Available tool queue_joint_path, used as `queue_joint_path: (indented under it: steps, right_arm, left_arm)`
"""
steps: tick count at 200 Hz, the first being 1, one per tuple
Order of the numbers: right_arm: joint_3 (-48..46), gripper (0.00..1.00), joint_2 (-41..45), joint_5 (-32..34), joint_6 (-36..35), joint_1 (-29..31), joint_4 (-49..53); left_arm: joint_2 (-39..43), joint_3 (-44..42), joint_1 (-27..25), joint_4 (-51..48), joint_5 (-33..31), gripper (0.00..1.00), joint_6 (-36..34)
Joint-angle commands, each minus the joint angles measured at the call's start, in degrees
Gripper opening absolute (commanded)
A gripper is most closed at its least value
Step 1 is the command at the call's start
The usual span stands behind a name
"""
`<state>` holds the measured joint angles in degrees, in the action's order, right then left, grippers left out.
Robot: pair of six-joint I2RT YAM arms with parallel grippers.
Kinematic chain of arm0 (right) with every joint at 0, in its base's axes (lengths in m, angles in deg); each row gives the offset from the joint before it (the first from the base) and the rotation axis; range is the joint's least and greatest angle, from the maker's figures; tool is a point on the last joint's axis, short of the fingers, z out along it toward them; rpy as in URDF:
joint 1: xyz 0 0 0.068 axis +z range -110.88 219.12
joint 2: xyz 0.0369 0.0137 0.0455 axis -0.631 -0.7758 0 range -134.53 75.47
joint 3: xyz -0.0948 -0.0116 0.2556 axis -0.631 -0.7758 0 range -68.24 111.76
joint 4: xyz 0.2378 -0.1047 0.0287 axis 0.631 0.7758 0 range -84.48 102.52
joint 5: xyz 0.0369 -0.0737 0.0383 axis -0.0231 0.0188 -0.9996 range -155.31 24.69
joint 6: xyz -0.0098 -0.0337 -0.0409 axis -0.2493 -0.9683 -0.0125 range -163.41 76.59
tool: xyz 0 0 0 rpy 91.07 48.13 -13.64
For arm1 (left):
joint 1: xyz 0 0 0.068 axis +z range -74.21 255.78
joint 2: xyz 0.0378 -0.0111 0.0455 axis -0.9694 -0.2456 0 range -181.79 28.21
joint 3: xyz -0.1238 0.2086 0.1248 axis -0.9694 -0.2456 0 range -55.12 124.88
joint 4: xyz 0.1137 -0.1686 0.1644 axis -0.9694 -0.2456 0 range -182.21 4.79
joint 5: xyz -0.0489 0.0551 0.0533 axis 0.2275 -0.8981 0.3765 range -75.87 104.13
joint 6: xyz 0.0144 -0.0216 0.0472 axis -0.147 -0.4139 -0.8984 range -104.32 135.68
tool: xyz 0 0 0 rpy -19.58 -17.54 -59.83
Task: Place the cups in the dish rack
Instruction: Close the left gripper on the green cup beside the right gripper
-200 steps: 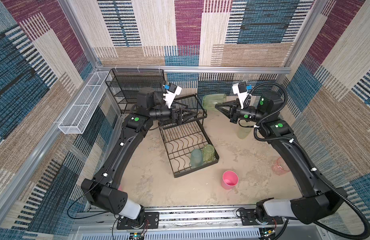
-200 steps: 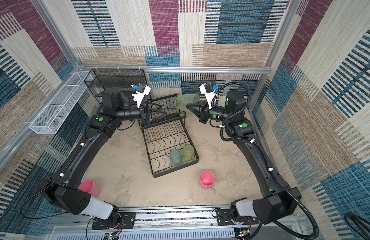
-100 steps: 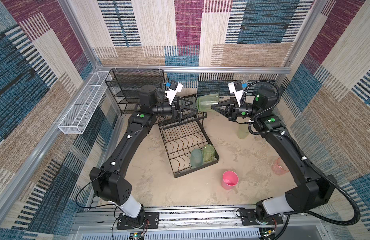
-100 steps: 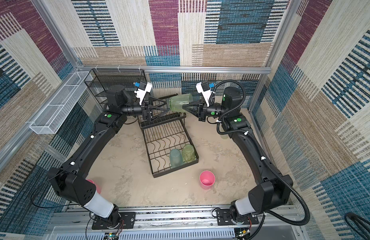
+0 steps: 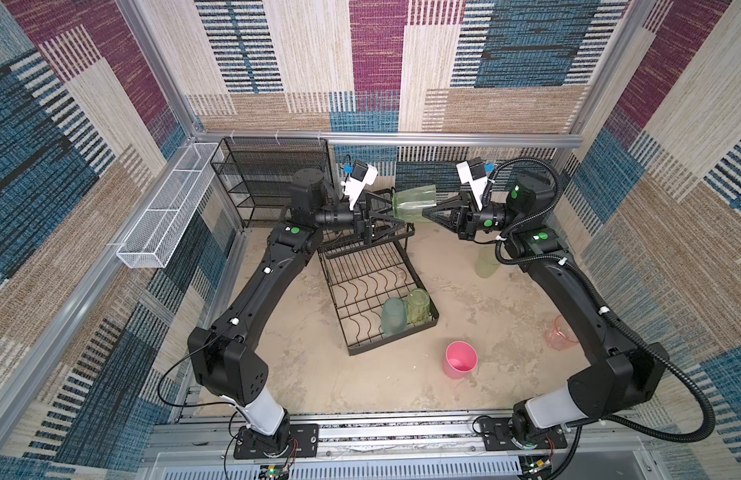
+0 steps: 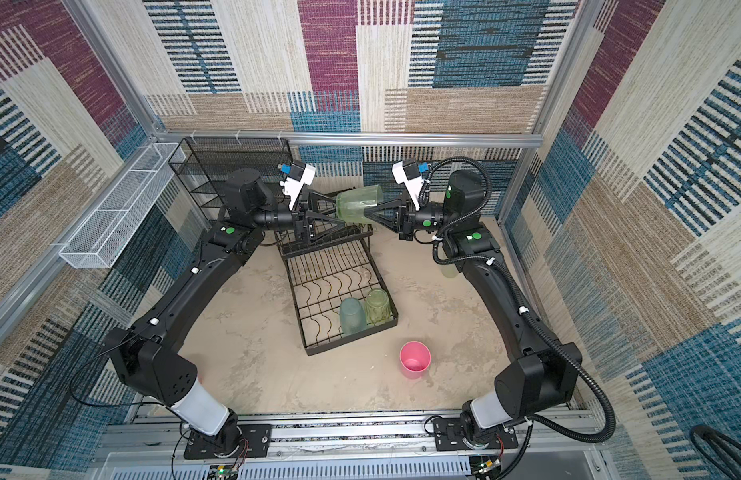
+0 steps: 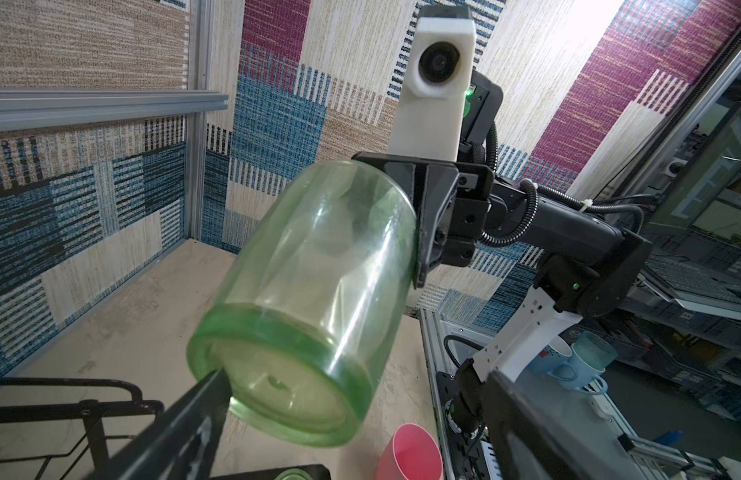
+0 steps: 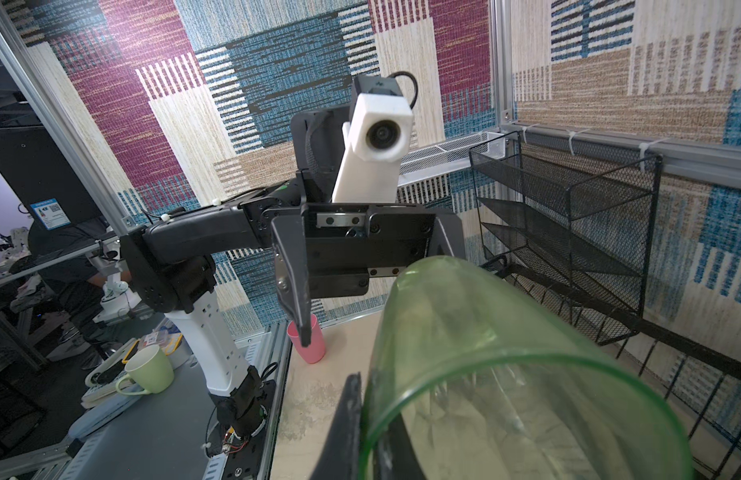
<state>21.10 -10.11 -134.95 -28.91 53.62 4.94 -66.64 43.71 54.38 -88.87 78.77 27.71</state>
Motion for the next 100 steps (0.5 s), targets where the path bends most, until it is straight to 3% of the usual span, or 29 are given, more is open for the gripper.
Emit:
queue_joint_path:
  steps: [1, 100]
  right_arm:
    - [0.7, 0.0, -0.3, -4.1, 2.1, 0.2, -3.8]
    - [0.4, 0.0, 0.3, -6.3, 2.7, 0.4, -3.9]
  left_arm:
    - [-0.5, 0.8, -0.7, 1.2, 1.4, 0.97, -1.0]
    - [-3.6, 5.5, -0.8, -5.2, -2.6, 0.97, -6.8]
